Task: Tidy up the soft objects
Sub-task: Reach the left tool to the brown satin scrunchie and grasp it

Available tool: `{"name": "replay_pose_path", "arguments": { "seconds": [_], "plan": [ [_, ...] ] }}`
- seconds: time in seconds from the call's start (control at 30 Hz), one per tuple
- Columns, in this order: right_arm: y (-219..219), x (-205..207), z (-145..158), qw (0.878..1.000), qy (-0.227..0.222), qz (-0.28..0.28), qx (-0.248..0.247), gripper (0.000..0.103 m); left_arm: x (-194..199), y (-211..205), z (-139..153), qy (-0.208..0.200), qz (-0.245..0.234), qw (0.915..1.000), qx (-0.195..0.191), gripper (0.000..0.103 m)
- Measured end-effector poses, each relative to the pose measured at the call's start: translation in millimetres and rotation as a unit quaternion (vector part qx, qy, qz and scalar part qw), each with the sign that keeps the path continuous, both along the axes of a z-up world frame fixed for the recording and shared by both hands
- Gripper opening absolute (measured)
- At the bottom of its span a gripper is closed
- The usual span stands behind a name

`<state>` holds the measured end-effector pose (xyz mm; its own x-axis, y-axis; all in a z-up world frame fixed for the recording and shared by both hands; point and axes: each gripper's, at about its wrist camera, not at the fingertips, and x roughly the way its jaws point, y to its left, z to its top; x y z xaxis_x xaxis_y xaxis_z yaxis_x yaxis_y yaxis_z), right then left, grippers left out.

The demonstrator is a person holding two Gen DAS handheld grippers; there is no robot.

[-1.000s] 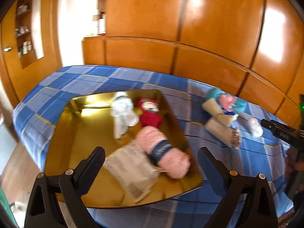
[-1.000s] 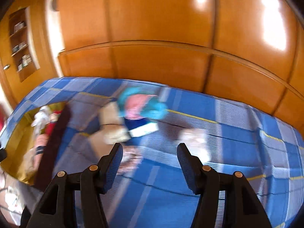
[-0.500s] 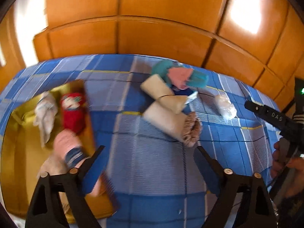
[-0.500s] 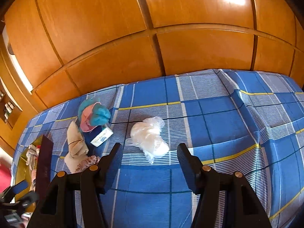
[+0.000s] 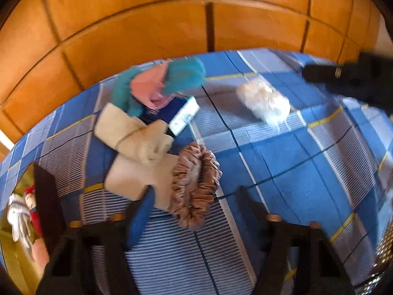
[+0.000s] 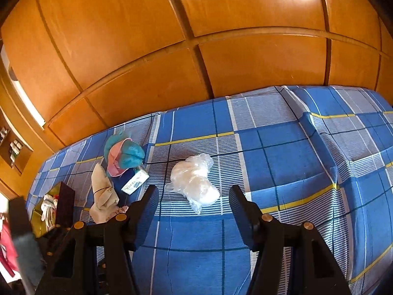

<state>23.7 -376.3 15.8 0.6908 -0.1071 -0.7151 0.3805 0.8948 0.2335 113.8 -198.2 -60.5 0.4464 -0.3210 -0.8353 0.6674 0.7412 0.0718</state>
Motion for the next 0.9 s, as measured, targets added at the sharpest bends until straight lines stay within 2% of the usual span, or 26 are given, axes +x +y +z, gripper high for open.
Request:
{"name": "replay_pose_path", "arguments": {
  "seconds": [0.07, 0.13, 0.23, 0.4, 0.5, 0.6, 0.7, 0.77, 0.9],
  "plan": [
    [-2.0, 0.1, -0.9, 1.000, 0.001, -0.002, 0.007, 0.061, 2.1, -5.9, -10.4, -0.007, -0.007, 0.9997, 0.023, 0.023],
    [-2.1, 0.3, -1.6, 1.000, 0.002, -0.001, 0.009, 0.061, 2.1, -0.7, -9.6, -0.025, -0.007, 0.9996, 0.012, 0.015],
    [-0.4, 0.6, -1.5, 1.000, 0.002, 0.000, 0.003, 0.061, 0.3, 18.6, 1.5, -0.004, 0.006, 0.9991, -0.043, 0.015],
    [-0.3, 1.1, -3.4, 1.000, 0.007, -0.002, 0.000, 0.061, -31.7, 47.3, 13.5, 0.013, -0.016, 0.9955, -0.093, 0.015],
    [0.4, 2.9, -6.2, 1.000, 0.014, -0.001, -0.003, 0.061, -55.1, 57.3, 4.0, 0.017, -0.025, 0.9963, -0.081, 0.015],
    [1.2, 2.6, -9.1, 1.000, 0.019, -0.002, -0.007, 0.061, -65.9, 56.8, -21.2, 0.024, -0.023, 0.9984, -0.046, 0.017],
    [0.8, 2.7, -12.4, 1.000, 0.026, -0.006, -0.011, 0.061, -67.3, 58.2, -24.8, 0.015, -0.020, 0.9980, -0.057, 0.022],
    [0.5, 3.0, -14.6, 0.999, 0.030, -0.008, -0.012, 0.061, -62.2, 59.6, -24.7, 0.027, -0.008, 0.9975, -0.066, 0.033],
    [-1.3, 3.6, -17.9, 0.999, 0.037, -0.012, -0.012, 0.061, -53.2, 62.0, -26.8, 0.043, 0.013, 0.9963, -0.073, 0.035]
  ]
}}
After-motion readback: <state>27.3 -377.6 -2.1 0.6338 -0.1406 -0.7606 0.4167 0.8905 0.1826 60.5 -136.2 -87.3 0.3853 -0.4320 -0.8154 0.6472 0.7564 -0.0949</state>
